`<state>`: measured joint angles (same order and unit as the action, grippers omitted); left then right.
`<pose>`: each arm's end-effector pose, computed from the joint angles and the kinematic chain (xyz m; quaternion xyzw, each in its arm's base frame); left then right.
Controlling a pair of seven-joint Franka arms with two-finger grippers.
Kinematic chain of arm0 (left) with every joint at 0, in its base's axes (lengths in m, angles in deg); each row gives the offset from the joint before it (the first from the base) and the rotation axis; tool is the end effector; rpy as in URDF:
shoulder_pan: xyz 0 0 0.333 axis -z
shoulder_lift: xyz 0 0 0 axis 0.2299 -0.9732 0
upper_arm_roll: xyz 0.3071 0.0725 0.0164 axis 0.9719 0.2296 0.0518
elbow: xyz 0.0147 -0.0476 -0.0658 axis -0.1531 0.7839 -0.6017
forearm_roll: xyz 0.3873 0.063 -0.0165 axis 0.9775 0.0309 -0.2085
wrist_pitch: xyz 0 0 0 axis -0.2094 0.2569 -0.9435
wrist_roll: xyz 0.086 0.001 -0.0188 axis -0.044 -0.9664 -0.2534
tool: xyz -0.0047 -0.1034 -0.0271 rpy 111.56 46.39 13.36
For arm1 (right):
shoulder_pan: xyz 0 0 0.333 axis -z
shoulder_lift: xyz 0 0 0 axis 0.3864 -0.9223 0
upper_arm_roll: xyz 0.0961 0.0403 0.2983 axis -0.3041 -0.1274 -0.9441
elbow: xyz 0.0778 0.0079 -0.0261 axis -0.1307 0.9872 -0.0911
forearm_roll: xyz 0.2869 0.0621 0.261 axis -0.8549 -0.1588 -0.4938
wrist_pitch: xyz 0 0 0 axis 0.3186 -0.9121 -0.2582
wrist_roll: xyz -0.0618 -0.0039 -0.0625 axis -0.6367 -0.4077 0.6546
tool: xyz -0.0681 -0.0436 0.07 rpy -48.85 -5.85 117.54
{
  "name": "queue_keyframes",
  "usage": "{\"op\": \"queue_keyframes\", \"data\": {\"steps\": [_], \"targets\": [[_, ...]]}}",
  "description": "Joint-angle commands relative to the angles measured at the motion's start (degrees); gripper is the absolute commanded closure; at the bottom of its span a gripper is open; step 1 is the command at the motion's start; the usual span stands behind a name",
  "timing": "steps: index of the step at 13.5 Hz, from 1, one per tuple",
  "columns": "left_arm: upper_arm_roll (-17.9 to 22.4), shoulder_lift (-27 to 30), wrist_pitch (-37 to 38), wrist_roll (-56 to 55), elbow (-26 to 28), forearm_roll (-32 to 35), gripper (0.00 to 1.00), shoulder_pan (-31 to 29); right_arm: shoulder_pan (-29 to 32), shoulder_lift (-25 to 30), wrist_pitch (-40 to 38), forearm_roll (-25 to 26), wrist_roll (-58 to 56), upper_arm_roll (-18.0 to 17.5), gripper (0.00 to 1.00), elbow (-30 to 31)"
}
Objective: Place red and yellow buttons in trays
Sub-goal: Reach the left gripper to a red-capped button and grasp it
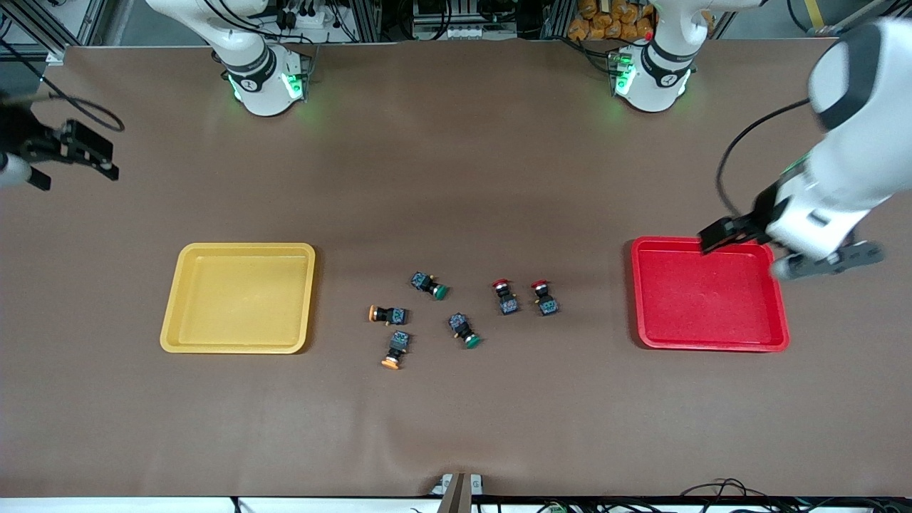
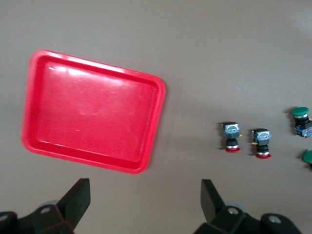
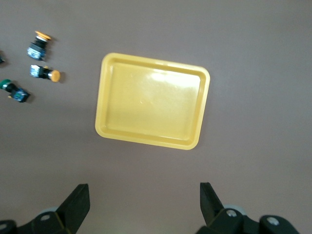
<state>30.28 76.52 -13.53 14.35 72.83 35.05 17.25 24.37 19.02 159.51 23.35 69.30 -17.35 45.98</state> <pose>0.6093 -0.1127 0.5222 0.9950 0.0967 -0.0048 0.0249 0.5491 -0.0033 0.6353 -0.9973 -0.0711 0.0158 0.0008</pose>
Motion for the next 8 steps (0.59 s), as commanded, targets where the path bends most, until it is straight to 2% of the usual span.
{"op": "queue_keyframes", "data": {"steps": [1,8], "targets": [[-2.2,-5.2,-4.0,-5.9,-1.0,-0.6,0.0,1.2,2.6,-3.2,-0.6,-1.0,-0.4,-0.1,0.0,-1.3],[-2.2,-16.3,-14.3,-17.8,-1.4,-0.2,0.0,6.2,3.4,-5.7,-0.8,-1.2,-0.7,-0.2,0.0,-1.7]]}}
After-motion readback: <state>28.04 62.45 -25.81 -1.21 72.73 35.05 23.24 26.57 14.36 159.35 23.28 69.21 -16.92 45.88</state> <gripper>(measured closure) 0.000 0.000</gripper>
